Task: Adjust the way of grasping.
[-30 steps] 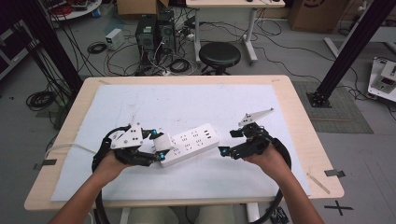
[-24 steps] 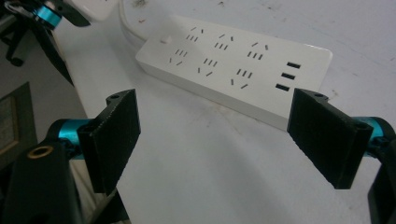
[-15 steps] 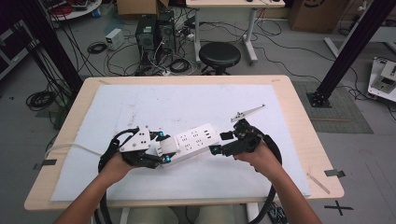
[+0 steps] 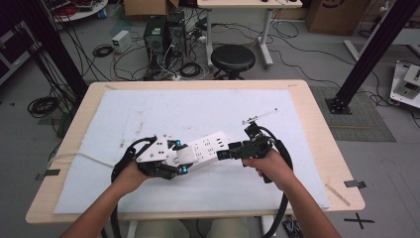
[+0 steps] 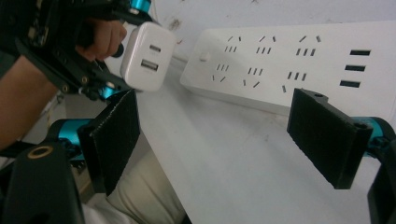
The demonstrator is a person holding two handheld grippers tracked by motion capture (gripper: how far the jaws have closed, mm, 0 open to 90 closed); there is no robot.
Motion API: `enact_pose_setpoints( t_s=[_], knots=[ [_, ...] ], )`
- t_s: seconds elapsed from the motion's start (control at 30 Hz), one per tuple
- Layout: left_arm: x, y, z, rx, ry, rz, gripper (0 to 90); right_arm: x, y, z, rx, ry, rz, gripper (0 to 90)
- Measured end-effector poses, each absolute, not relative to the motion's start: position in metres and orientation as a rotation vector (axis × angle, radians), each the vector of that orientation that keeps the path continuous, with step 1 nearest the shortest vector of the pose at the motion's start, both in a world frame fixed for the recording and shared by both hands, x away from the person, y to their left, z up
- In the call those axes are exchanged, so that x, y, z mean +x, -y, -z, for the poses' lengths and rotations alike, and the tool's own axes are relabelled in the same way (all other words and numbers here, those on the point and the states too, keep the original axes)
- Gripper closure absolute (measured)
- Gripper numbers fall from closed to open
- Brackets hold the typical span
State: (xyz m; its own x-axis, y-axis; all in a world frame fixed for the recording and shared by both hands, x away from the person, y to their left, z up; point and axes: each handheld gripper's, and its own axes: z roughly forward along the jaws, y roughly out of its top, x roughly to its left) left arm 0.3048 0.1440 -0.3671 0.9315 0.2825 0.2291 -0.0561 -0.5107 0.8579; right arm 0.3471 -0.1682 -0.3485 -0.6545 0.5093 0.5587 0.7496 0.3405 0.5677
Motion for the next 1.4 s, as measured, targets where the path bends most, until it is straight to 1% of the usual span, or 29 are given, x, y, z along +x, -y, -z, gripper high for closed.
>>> enact_pose_setpoints(
  t_s=[0.27,0.57,1.0,1.13,1.17,1.2,1.4],
  knots=[
    [0.305,-0.137,0.366,2.062,-0.144,-0.421,42.5,0.353,0.161,0.350,-1.133,2.240,1.201,17.5],
    [0.306,-0.124,0.367,2.078,-0.115,-0.438,42.5,0.357,0.143,0.352,-1.091,2.181,1.166,17.5],
    [0.306,-0.112,0.366,2.059,-0.085,-0.428,42.5,0.361,0.120,0.357,-1.063,2.169,1.087,17.7],
    [0.305,-0.111,0.366,2.058,-0.082,-0.426,42.5,0.362,0.115,0.359,-1.039,2.166,1.063,24.7],
    [0.305,-0.111,0.366,2.058,-0.082,-0.426,42.5,0.362,0.115,0.359,-1.039,2.166,1.063,24.7],
    [0.305,-0.112,0.366,2.054,-0.080,-0.426,42.5,0.363,0.113,0.360,-1.032,2.151,1.062,32.2],
    [0.305,-0.112,0.367,2.059,-0.060,-0.423,42.5,0.364,0.112,0.371,-1.018,2.080,1.065,45.3]
  ],
)
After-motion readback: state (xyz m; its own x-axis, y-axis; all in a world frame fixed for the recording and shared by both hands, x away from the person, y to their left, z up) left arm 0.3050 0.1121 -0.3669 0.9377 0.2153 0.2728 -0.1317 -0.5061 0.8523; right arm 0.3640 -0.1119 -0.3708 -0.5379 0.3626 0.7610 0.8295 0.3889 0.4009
